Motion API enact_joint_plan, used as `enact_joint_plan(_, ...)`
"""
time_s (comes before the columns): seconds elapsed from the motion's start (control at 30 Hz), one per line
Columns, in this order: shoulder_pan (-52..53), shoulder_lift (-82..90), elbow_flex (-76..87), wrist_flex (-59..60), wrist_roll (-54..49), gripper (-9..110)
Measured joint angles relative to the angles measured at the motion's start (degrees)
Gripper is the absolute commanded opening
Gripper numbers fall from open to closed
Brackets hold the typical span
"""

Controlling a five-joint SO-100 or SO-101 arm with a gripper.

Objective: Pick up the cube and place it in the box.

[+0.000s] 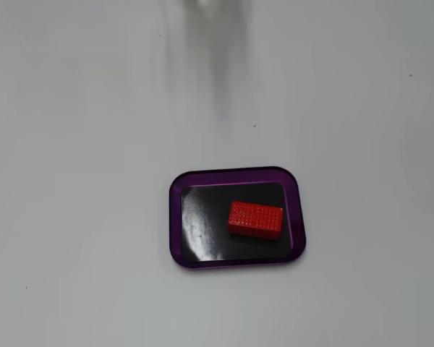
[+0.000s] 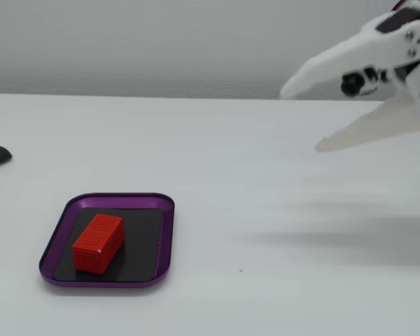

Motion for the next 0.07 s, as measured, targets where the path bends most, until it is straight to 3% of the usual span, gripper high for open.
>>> enact_joint_plan(0.07,2.5,3.3,6.9,-0.3,0.0,21)
